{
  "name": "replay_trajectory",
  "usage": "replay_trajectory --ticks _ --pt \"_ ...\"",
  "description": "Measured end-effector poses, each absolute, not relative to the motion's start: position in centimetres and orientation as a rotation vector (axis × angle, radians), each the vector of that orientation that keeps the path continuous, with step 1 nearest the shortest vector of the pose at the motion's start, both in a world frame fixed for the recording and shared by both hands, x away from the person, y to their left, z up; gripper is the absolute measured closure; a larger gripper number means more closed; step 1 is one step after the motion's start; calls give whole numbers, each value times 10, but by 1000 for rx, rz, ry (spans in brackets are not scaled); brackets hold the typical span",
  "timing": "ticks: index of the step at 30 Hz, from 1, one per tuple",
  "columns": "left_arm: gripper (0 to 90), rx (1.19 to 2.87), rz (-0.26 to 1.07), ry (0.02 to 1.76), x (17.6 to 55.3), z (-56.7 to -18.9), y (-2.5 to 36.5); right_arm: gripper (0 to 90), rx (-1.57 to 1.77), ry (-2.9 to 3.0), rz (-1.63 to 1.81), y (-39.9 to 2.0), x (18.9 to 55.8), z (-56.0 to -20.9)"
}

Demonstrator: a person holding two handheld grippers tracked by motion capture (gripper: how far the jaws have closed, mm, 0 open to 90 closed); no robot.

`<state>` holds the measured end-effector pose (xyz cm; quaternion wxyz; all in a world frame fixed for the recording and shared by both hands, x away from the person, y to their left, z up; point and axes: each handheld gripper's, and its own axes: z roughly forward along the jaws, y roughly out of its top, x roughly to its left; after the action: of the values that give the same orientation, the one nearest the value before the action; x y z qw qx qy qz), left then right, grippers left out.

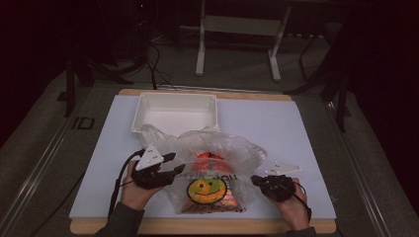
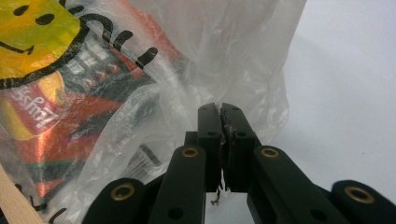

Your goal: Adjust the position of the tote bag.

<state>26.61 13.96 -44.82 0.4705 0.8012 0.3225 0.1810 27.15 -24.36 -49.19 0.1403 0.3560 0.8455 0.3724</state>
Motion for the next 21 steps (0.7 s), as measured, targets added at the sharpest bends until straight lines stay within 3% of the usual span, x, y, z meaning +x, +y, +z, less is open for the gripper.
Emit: replay_trajectory --ticks 8,10,14,21 --pt "518 2053 408 768 289 -455 116 786 1011 2433 1089 -245 268 -487" --pt "548 2070 398 759 287 -457 111 702 1001 2412 1092 -245 262 -480" --pt "589 2072 393 747 284 -457 110 642 975 2385 1104 -244 253 -470" --pt "664 2075 373 731 280 -460 109 655 904 2390 1138 -235 240 -457"
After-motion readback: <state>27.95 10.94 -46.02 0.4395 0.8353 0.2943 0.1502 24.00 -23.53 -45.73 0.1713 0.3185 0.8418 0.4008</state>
